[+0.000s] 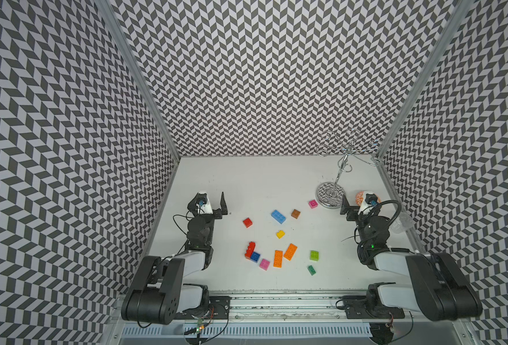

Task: Assemble the letter p with lego
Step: Adjust the lego brick at the center of the board.

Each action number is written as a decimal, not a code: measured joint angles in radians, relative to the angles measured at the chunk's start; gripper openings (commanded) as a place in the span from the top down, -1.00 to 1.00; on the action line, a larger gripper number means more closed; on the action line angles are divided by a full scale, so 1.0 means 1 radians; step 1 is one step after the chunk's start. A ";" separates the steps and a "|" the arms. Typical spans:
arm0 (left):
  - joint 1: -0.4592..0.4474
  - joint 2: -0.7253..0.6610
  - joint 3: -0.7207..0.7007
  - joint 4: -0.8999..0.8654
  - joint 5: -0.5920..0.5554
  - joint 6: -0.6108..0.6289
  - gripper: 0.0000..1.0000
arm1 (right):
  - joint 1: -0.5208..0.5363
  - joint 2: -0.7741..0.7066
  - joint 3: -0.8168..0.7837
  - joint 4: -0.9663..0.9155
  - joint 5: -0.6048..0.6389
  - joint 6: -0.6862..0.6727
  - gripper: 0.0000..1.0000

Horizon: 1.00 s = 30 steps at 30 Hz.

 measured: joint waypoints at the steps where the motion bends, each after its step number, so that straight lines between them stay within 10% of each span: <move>1: -0.016 -0.031 0.002 -0.018 -0.008 -0.002 -1.00 | 0.002 -0.047 0.027 -0.059 -0.005 0.013 -0.99; 17: -0.229 -0.535 0.079 -0.581 0.074 -0.401 -1.00 | 0.006 -0.498 0.190 -0.732 -0.103 0.393 -0.99; 30: -0.227 -0.435 0.071 -0.712 0.245 -0.502 -1.00 | 0.007 -0.381 0.060 -0.758 -0.255 0.522 -0.96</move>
